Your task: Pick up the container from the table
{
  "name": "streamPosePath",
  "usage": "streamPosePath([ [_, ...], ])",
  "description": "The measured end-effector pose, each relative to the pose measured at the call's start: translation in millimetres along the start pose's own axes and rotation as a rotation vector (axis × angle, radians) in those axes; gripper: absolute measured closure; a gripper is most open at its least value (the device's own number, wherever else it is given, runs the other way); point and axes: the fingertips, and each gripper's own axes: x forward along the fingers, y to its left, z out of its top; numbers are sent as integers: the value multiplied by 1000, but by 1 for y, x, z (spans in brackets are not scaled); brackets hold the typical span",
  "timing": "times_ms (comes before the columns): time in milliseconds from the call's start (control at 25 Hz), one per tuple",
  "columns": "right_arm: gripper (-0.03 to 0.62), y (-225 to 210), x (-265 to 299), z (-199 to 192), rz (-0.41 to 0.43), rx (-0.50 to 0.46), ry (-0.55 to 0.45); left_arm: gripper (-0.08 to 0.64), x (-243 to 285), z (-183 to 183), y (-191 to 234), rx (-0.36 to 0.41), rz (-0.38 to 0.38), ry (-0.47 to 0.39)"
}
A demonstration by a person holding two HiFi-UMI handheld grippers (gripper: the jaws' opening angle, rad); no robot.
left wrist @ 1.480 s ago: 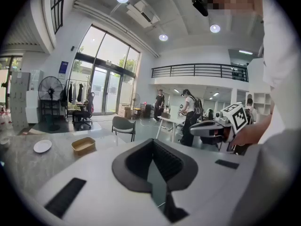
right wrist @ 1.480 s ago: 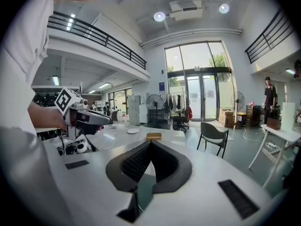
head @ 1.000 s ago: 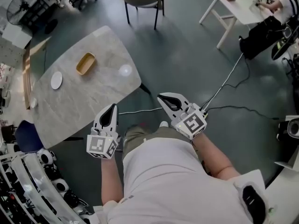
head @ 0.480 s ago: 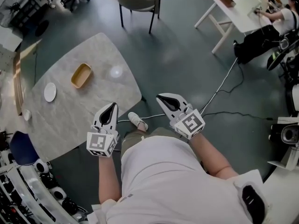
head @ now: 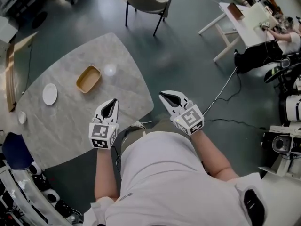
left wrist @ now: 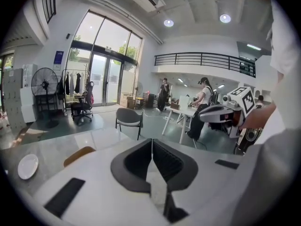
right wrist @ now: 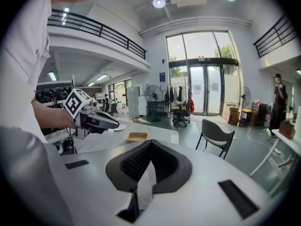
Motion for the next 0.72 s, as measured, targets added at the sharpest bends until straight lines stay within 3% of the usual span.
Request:
streamPosePath([
  [480,581,-16,61,-47,32,58,263,557,30,-56,74,-48,102,196],
  [720,581,-11,87,-63,73,61,344,541,41,-78,112,-55,158,261],
])
